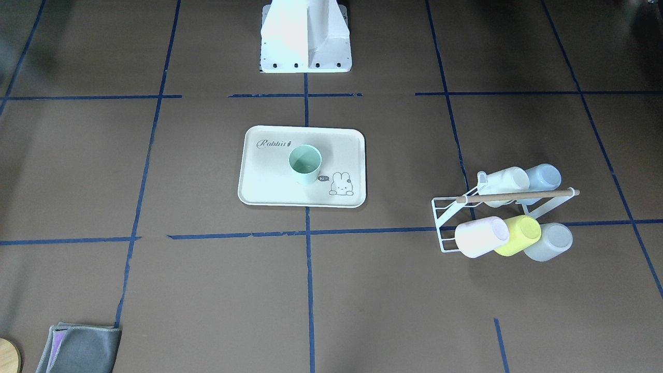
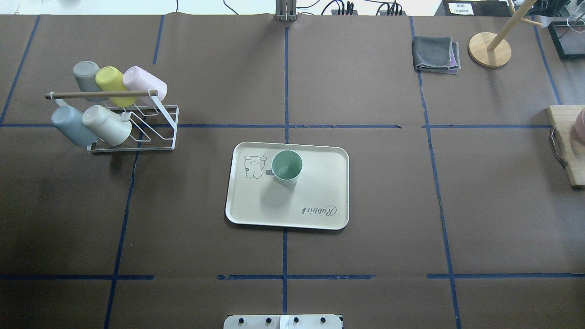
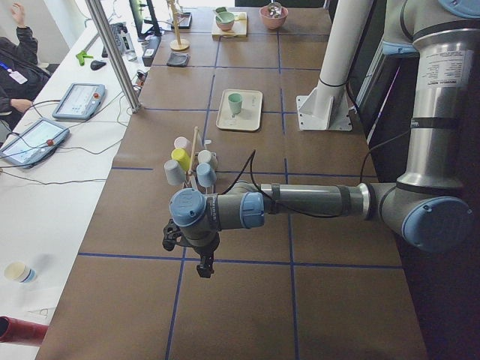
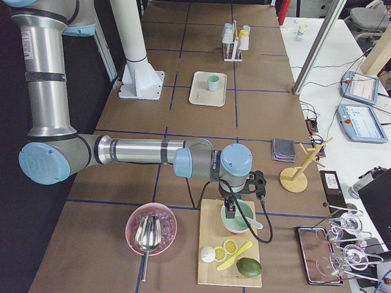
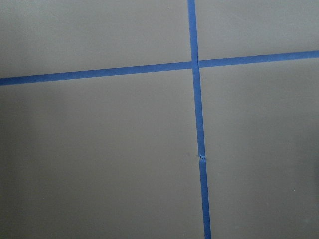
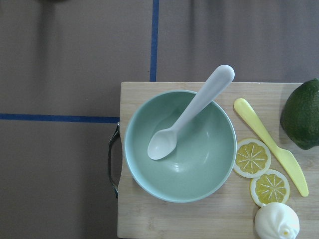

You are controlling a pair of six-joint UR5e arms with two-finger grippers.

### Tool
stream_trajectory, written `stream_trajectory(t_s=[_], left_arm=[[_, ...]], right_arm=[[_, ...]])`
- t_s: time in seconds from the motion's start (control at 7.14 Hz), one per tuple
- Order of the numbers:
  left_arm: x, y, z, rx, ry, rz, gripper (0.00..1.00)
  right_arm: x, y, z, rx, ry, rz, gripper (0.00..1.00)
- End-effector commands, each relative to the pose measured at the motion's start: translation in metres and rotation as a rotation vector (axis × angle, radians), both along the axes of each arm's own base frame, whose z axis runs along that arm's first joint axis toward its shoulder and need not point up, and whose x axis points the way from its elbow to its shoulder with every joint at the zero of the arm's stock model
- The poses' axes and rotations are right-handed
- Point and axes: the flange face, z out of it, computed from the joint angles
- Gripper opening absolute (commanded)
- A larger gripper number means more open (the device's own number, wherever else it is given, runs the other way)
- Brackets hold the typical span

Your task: Pick up and place green cup on tray

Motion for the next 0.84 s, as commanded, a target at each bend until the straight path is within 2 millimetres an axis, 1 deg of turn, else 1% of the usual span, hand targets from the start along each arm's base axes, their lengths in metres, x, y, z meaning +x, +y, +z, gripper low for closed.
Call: stream_trajectory(t_s=[0.0, 0.42, 0.56, 0.7], left_arm=[[0.000, 0.000, 0.000, 0.000, -0.001, 0.000, 1.00], [-0.001, -0.002, -0.005, 0.010, 0.000, -0.004, 1.00], [-0.007, -0.003, -0.007, 0.018, 0.002, -0.016, 1.00], [-0.014, -0.006, -0.012, 0.012, -0.003, -0.065, 1.00]], right_arm=[[0.000, 0.000, 0.000, 0.000, 0.000, 0.000, 1.00], [0.000, -0.001, -0.002, 0.003, 0.000, 0.000, 1.00], [0.000, -0.001, -0.002, 0.003, 0.000, 0.001, 1.00], [0.000, -0.001, -0.002, 0.003, 0.000, 0.001, 1.00]])
